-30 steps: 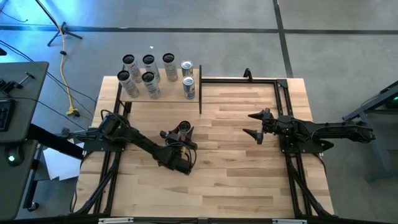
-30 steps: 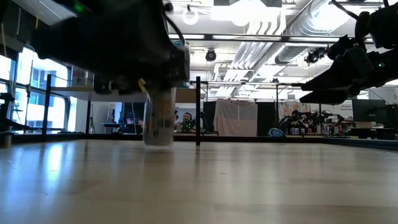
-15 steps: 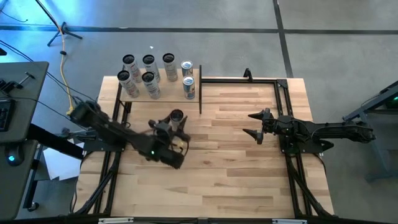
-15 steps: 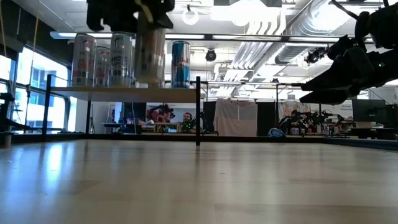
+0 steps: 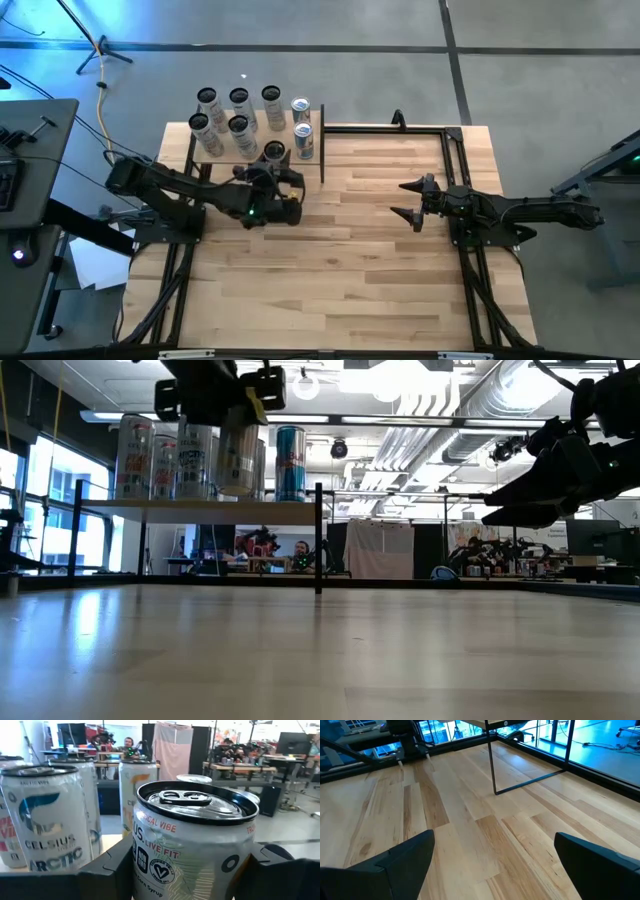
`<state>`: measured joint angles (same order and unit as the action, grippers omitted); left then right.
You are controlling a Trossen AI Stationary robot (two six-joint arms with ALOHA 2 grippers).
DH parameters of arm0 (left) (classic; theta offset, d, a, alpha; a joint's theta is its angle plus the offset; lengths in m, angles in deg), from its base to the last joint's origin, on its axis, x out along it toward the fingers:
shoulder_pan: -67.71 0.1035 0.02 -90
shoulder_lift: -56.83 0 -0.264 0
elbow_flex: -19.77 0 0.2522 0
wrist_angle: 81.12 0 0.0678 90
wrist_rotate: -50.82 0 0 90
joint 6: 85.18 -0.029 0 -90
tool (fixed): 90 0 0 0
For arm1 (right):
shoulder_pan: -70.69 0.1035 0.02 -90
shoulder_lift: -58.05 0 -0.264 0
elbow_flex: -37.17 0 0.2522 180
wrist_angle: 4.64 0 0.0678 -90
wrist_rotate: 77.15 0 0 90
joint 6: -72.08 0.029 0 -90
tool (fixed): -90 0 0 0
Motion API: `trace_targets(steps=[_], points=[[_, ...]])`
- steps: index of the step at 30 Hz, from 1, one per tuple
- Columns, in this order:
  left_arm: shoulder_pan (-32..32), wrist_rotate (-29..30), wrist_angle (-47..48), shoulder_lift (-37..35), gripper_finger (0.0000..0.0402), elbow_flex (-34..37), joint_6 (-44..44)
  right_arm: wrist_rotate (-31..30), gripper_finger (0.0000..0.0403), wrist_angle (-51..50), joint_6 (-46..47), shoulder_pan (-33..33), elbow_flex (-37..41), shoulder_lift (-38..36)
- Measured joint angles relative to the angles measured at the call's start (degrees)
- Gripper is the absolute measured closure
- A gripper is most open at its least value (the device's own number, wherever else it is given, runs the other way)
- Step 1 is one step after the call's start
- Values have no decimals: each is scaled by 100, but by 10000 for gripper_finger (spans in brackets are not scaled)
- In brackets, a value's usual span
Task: Place canned beverage on shelf
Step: Put the white yellow soda can on the shelf aligned with the other white yellow soda can
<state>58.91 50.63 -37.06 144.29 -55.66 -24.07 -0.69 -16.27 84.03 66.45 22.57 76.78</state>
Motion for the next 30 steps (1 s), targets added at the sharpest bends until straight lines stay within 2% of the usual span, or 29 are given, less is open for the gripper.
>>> trace_targets(steps=[18, 23, 30], points=[[804, 21, -288, -4, 204, 0, 214, 0, 3, 0, 0, 1, 0, -1], [1030, 25, -785, -4, 204, 0, -247, 1, 3, 0, 0, -1, 0, -1], [1268, -107, -1632, -4, 204, -2, -1398, 1, 3, 0, -1, 0, 0, -1]])
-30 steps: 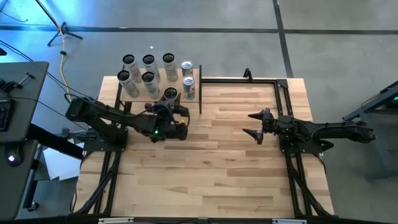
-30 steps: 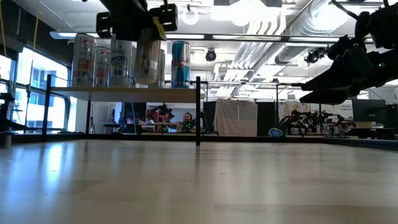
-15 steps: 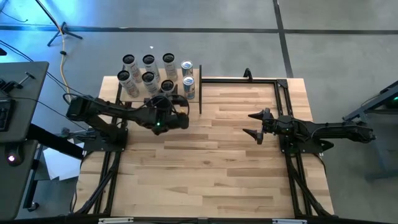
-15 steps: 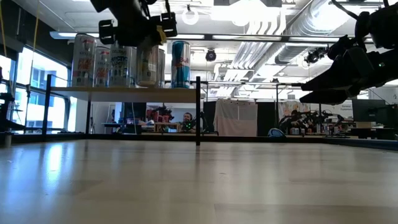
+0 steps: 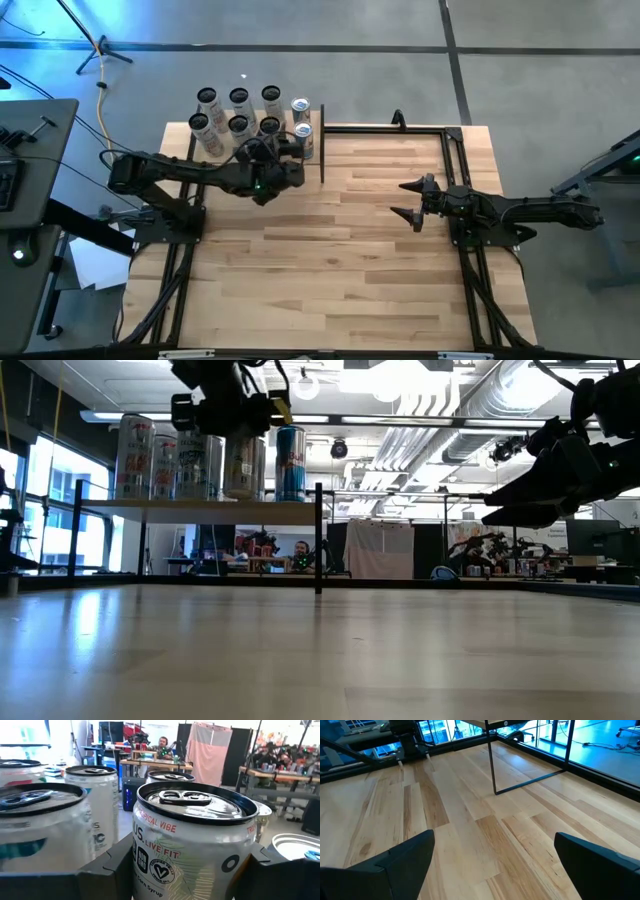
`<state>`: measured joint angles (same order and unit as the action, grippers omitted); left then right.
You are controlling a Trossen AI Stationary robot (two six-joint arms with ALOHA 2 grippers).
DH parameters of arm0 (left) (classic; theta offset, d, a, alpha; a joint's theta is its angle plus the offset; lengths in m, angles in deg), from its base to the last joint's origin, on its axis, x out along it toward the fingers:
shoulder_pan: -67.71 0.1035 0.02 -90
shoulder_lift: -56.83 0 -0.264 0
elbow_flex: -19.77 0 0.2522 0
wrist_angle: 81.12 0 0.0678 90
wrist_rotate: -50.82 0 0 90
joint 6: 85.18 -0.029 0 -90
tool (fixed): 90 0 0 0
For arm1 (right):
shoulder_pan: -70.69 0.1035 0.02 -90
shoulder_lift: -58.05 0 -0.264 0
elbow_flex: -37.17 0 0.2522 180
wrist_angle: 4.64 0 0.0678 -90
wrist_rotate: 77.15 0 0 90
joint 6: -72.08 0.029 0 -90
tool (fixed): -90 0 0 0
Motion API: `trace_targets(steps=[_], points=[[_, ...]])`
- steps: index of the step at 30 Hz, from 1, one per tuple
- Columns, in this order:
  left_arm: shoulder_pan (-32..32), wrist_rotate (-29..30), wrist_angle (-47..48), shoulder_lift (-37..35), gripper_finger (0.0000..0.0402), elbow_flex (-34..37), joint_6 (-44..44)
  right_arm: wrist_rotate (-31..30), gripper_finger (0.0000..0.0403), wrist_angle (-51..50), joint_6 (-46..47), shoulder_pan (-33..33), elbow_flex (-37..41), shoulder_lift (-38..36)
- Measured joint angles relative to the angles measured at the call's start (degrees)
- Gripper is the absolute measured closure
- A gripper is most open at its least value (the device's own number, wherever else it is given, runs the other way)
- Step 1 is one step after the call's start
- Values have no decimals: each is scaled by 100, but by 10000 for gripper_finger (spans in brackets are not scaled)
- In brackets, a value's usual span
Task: Place canned beverage on shelf
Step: Put the white yellow soda can on the shelf aligned with the other white yellow soda can
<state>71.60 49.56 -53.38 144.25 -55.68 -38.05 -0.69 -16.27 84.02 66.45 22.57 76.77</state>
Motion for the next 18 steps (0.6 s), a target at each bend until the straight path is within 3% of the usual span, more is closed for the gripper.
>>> trace_targets(steps=[8, 18], points=[[329, -515, -658, 48, 204, 0, -864, 0, 3, 0, 0, 0, 0, 0], [452, -615, -796, 201, 204, -10, -874, 1, 3, 0, 1, 1, 0, 1]])
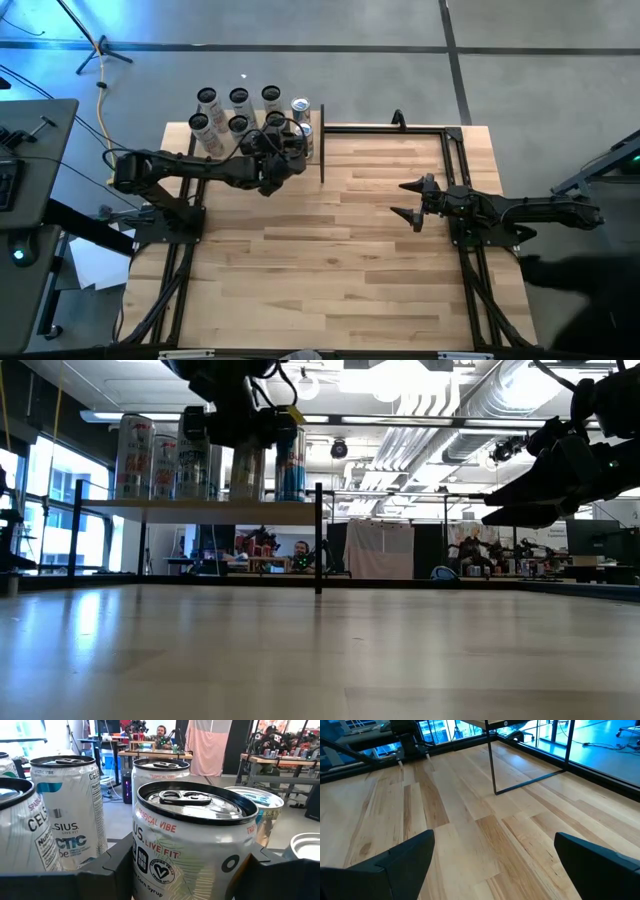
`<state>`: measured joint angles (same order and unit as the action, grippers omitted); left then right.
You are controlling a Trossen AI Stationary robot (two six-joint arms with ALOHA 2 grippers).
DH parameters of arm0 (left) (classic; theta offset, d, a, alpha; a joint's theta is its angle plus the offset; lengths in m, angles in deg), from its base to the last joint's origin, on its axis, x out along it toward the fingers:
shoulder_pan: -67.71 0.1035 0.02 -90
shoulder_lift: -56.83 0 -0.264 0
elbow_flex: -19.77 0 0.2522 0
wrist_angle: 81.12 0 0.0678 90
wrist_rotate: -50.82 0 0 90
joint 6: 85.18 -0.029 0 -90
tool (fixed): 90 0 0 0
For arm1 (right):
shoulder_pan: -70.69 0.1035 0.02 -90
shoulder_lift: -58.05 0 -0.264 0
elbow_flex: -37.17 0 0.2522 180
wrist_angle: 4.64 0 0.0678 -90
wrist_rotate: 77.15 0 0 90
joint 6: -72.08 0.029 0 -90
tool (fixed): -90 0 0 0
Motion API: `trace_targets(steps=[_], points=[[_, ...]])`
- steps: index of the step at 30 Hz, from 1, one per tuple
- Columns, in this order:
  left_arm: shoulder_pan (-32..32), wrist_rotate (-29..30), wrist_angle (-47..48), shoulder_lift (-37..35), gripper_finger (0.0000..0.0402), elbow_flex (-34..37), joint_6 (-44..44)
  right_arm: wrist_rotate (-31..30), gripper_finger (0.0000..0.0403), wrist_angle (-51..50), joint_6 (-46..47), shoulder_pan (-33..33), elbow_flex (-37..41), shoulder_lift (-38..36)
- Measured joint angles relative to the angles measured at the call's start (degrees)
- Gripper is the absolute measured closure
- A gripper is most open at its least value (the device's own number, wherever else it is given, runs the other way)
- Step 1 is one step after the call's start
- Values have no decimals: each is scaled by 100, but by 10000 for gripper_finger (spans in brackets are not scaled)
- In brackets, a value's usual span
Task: Place canned beverage on shelf
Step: Put the white yellow soda can on the shelf aligned with the other white yellow soda can
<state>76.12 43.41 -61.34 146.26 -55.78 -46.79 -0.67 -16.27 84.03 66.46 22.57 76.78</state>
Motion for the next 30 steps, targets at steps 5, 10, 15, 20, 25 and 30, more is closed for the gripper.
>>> trace_targets(steps=[5, 10, 15, 20, 25, 30], points=[[-25, 45, 6, 0, 197, 1, 33, -2, 3, 0, 0, -1, 0, -1], [-114, 202, 62, 0, 166, 4, 31, -1, 3, 0, 0, -1, 0, 0], [-166, 330, 85, 0, 144, 5, 33, -2, 3, 0, 0, -1, 0, -1], [-173, 359, 101, 1, 139, 5, 33, 0, 3, 0, -2, 0, 0, -1], [-173, 378, 135, 2, 138, 5, 33, 0, 3, 0, -1, 0, 0, -1], [-196, 377, 159, 2, 137, 5, 33, 0, 3, 0, -2, -1, 0, 0]])
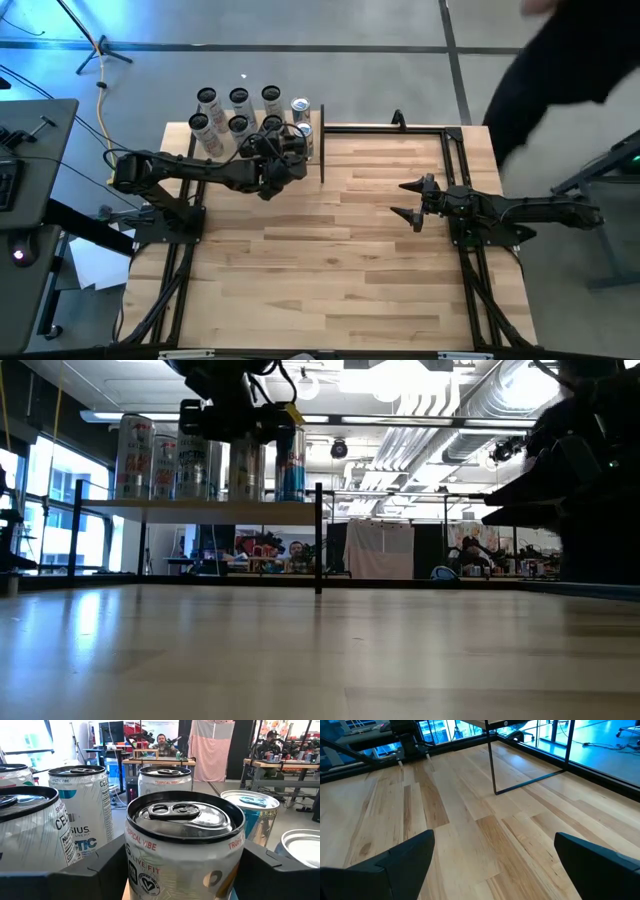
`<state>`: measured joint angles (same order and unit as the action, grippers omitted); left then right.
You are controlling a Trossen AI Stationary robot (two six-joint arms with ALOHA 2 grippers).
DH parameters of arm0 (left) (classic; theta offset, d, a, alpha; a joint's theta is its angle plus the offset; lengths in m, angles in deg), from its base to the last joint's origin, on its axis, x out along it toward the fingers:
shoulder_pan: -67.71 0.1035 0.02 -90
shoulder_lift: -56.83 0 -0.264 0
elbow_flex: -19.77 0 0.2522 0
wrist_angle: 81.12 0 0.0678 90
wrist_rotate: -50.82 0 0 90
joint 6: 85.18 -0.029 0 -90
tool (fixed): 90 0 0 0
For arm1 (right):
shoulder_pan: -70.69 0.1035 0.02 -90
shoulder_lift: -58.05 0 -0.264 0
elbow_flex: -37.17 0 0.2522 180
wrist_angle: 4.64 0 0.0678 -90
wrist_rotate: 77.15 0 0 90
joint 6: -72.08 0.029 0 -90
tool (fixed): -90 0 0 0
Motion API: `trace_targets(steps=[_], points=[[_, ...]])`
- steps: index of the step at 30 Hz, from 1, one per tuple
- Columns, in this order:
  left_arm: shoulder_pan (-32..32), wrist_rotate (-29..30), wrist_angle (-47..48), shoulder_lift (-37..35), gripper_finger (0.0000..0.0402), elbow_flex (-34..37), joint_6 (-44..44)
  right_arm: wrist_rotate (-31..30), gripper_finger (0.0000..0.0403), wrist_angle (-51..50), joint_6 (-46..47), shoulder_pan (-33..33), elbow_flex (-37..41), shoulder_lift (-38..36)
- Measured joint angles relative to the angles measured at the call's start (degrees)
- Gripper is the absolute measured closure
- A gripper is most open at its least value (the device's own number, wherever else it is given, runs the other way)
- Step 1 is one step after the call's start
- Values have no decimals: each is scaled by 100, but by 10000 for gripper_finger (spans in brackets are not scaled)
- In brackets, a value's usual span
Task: Place canned beverage on shelf
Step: Put the white yellow soda can on the shelf aligned with the other white yellow soda can, then return to Home Position
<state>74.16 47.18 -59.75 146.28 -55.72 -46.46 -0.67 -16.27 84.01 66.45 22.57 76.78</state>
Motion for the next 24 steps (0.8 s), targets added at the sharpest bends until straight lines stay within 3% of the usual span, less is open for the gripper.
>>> trace_targets(steps=[14, 24], points=[[-245, 375, -13, -14, 88, 0, -256, 0, 3, 0, 2, 1, 0, -1], [-802, 373, 25, -370, 81, 9, -571, 0, 3, 0, 1, -1, 0, 0]])
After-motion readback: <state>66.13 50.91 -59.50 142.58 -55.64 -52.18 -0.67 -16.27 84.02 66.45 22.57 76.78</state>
